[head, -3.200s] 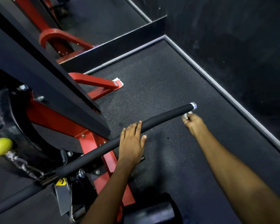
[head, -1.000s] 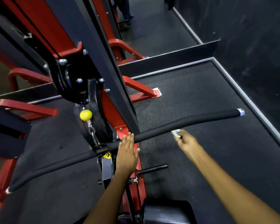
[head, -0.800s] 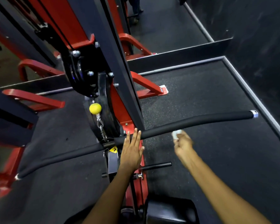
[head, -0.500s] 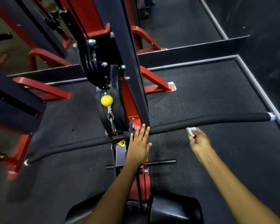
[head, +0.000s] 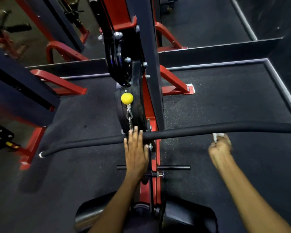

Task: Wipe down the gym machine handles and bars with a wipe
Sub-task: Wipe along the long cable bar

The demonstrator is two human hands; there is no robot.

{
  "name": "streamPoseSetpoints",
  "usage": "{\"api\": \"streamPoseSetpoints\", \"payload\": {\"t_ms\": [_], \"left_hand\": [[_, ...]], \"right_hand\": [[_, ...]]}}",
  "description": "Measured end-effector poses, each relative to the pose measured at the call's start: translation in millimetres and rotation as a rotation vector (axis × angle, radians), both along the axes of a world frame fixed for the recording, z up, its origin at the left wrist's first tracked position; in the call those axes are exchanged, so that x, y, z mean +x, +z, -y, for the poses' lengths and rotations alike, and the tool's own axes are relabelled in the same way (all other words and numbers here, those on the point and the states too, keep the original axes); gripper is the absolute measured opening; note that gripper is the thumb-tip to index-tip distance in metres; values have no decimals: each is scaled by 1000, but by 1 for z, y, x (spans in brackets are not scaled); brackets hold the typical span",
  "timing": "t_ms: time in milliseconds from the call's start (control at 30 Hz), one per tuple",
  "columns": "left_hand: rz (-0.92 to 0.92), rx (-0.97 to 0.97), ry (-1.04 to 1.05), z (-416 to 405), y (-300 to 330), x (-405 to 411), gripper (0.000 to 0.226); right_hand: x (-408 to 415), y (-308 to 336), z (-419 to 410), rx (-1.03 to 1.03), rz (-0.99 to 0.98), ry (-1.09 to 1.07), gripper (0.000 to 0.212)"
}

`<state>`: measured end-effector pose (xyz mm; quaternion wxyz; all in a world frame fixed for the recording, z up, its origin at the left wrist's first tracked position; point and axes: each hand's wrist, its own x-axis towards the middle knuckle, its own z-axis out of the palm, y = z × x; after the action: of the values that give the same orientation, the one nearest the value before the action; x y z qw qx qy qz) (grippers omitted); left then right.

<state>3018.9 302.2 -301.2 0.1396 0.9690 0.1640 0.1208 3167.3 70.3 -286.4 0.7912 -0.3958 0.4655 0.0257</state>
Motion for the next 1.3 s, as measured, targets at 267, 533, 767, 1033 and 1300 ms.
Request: {"api": "streamPoseSetpoints", "payload": {"t_ms": [267,533,767,1033,1300], "left_hand": [[90,98,61,-34,23,48,63],[3,-6,31,-47,6,57,67],[62,-83,-10,-49,2,58,75],[116,-113,13,-44,-3,61,74],[96,-112,9,-44,-2,60,75]], "right_hand": [[-24,-1,-47,140,-88,372,35],[-49,-13,-104,193,-49,355,40],[-55,-33,-145,342,-84,530,30],[-75,6,-137,94,55,689,25],[-43,18,-137,-1393,770,1692,32]]}}
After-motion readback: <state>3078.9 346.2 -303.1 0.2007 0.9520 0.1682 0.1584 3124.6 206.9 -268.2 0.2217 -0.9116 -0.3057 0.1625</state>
